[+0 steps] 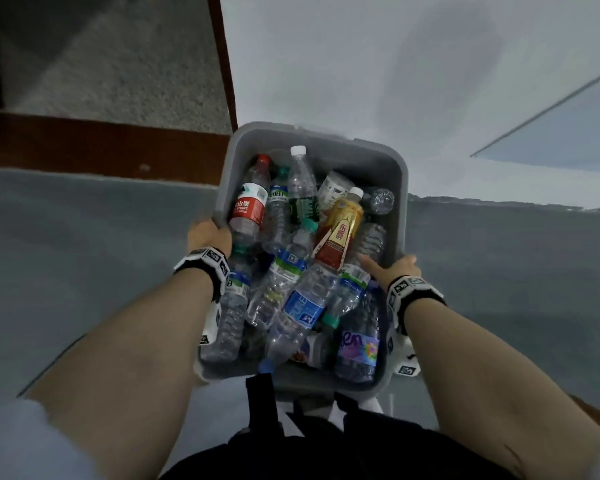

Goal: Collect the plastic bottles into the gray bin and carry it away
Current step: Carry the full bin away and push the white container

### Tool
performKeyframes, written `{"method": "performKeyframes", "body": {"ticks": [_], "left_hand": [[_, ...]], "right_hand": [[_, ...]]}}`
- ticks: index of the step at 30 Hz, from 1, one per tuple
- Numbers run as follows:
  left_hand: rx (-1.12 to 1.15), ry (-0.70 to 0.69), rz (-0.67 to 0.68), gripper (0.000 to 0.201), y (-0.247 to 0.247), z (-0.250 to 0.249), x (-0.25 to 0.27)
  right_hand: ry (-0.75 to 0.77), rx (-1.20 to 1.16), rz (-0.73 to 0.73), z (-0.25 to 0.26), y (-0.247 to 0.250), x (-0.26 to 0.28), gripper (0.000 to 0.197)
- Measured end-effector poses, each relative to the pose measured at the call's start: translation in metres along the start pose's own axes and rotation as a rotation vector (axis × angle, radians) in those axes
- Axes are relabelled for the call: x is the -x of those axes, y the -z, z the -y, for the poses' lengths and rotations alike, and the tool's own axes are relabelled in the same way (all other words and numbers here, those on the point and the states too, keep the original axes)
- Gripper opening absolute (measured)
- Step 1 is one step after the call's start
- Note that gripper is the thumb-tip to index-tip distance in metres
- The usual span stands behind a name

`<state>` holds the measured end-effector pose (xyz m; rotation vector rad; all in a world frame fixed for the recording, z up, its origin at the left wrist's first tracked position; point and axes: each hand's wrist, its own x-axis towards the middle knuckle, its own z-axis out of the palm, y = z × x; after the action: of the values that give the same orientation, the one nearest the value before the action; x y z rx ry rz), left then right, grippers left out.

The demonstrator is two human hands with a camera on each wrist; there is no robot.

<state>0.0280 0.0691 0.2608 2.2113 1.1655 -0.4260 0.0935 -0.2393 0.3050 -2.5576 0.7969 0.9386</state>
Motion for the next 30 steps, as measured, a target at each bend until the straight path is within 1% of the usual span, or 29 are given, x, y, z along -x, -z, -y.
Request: {"method": "performKeyframes", "body": {"ticks": [3, 6, 11, 14, 16, 20, 22, 25, 30], "left_hand": [[-0.058, 0.028, 0.033, 0.041, -0.028, -0.007, -0.004], [-0.092, 0.044, 0.08, 0.041, -0.053, -0.006, -0.014], [-0.189, 0.044, 0.075, 0.041, -0.078, 0.005, -0.043], [-0.21, 0.072, 0.093, 0.041, -0.096, 0.018, -0.062], [-0.236, 0.092, 0.106, 0.041, -0.112, 0.031, -0.076], [-0.25, 0.135, 0.141, 0.039, -0.146, 0.064, -0.102], [-0.248, 0.172, 0.135, 0.039, -0.166, 0.082, -0.116], [-0.251, 0.232, 0.129, 0.04, -0.198, 0.107, -0.139], [-0.22, 0.235, 0.109, 0.038, -0.248, 0.14, -0.168]], "right_hand": [[-0.02, 0.056, 0.019, -0.002, 0.0, -0.034, 0.119], [-0.035, 0.085, 0.042, -0.002, -0.013, -0.06, 0.12], [-0.08, 0.105, 0.103, -0.004, -0.056, -0.092, 0.118], [-0.094, 0.084, 0.101, -0.005, -0.085, -0.109, 0.113], [-0.095, 0.085, 0.112, -0.005, -0.109, -0.125, 0.11], [-0.087, 0.086, 0.149, -0.004, -0.151, -0.158, 0.11], [-0.068, 0.082, 0.168, -0.004, -0.174, -0.176, 0.11], [-0.052, 0.091, 0.187, -0.001, -0.21, -0.209, 0.105], [-0.049, 0.106, 0.192, -0.001, -0.255, -0.254, 0.1]]}}
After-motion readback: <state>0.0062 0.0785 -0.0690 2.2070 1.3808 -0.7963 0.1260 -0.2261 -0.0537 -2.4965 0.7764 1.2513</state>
